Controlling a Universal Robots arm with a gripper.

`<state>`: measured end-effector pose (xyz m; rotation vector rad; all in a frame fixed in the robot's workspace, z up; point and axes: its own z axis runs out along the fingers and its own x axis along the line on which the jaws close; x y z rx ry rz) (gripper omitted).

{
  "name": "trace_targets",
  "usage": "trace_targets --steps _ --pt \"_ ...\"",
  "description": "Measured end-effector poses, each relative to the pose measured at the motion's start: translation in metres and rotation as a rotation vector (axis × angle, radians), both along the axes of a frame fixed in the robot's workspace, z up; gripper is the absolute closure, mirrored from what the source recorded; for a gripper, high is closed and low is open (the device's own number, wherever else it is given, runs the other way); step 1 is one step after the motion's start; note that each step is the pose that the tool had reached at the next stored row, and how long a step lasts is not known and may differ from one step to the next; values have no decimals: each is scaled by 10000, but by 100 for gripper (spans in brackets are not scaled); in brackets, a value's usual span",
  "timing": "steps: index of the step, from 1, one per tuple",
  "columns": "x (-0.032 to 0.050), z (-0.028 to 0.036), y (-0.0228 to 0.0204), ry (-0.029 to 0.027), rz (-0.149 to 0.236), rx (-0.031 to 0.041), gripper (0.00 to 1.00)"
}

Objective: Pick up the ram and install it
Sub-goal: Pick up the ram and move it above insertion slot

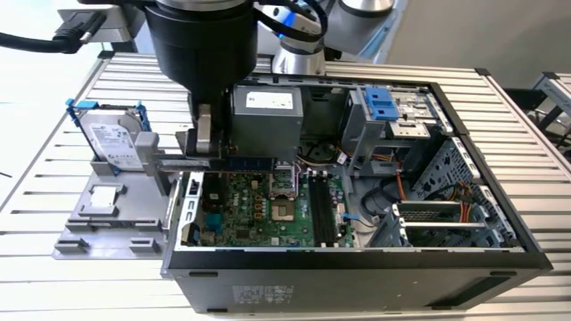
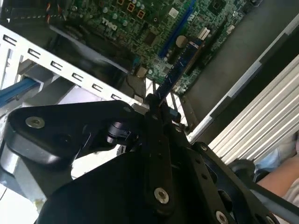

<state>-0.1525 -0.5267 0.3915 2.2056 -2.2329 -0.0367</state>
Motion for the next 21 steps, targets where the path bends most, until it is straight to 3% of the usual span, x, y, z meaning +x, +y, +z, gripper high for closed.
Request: trace_targets --steps 21 --pt "880 0 0 1 -1 -1 100"
